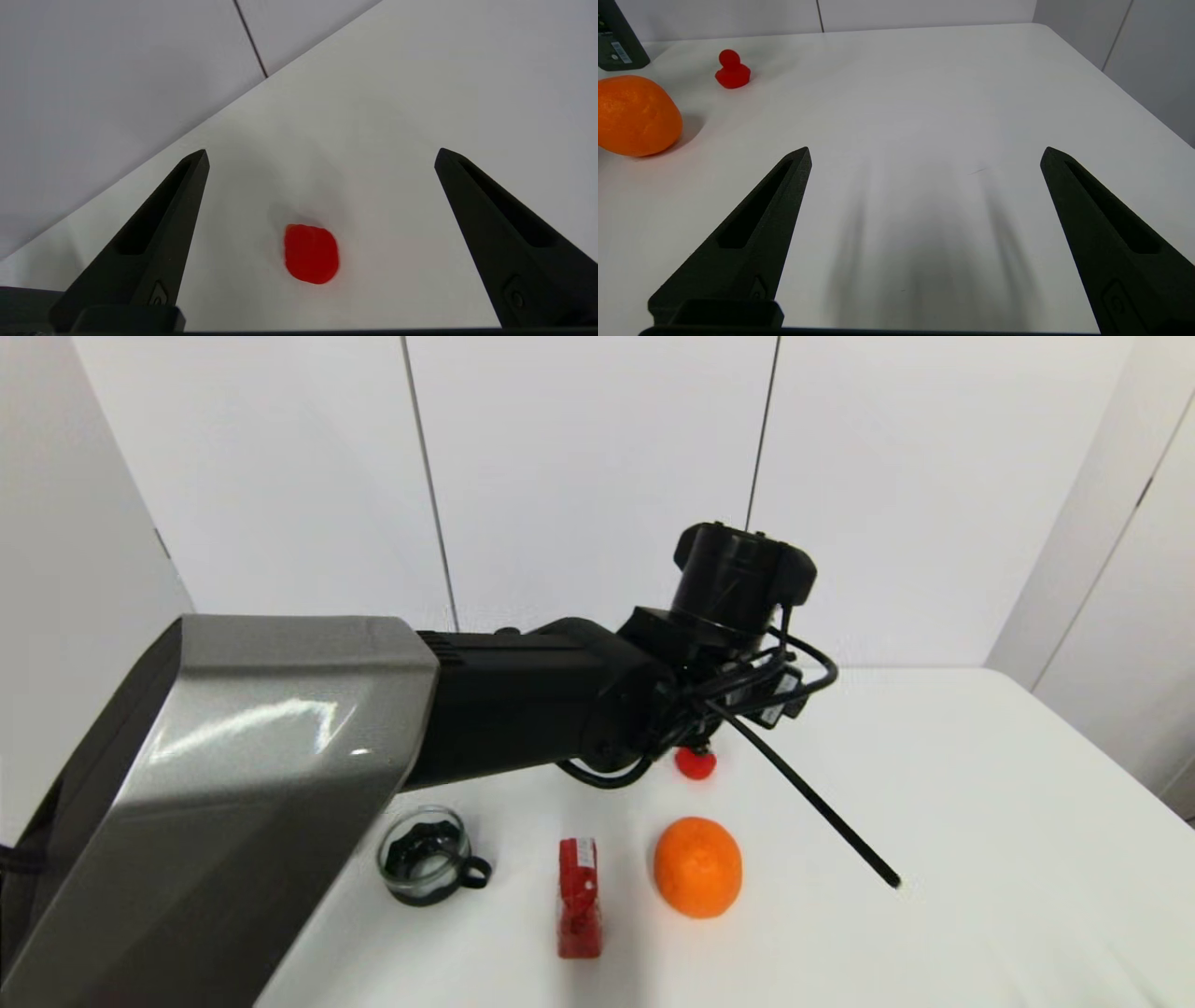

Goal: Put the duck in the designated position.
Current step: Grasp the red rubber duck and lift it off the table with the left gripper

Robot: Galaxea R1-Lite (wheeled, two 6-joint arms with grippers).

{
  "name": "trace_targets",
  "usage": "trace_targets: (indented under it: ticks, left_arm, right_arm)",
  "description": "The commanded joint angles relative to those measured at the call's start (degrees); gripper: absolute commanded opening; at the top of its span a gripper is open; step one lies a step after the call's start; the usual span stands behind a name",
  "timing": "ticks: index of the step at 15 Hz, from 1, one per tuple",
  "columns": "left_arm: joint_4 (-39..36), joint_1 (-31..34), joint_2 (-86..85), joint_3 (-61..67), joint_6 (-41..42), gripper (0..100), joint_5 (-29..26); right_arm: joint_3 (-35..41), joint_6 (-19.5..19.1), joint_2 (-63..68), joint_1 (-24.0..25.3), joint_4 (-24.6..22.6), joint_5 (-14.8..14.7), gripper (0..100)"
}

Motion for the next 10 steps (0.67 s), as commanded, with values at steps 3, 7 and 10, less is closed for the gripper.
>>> trace_targets:
  ticks: [3,7,10]
  left_arm:
    - [9.9,7.5,-1.9,-1.3,7.8,100,-25.4]
    - [20.4,7.9,-1.9,-1.6,9.6,100,-27.1]
    - [22.8,8.6,-1.8,-1.6,12.7,100,-27.1]
  right_arm:
    - [0.0,0.1,0.1,0.0,0.0,0.0,100]
    - [0.0,0.0,0.1,0.0,0.0,0.0,100]
    - [0.0,0.0,0.1,0.0,0.0,0.0,100]
